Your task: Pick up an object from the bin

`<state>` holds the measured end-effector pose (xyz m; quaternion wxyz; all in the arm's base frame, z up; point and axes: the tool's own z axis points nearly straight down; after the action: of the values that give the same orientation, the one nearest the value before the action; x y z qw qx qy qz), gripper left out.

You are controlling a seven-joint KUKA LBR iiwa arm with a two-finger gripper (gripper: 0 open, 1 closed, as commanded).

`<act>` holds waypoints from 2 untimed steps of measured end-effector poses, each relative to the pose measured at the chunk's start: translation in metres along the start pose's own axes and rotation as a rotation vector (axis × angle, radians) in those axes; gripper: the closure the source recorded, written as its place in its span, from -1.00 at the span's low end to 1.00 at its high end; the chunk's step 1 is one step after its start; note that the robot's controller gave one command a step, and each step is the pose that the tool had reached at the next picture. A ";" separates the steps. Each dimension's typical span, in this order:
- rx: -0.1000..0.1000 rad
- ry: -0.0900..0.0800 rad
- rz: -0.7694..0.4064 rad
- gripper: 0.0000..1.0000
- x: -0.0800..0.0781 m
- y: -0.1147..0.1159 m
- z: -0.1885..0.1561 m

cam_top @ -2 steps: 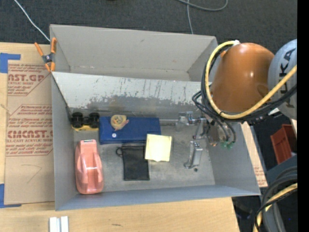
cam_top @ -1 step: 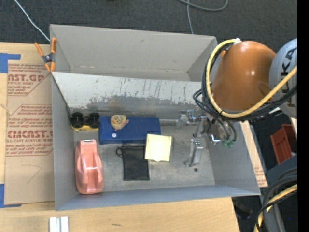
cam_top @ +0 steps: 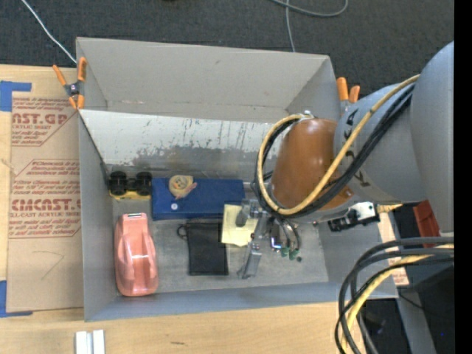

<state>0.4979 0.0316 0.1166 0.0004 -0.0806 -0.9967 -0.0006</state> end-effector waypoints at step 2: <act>0.000 0.004 -0.227 -1.00 0.014 0.046 0.014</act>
Offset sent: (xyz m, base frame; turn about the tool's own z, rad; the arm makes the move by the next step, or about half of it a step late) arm -0.0048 0.0466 -0.0110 -0.2239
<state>0.4919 0.0796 0.1029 0.0023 0.0326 -0.9995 -0.0009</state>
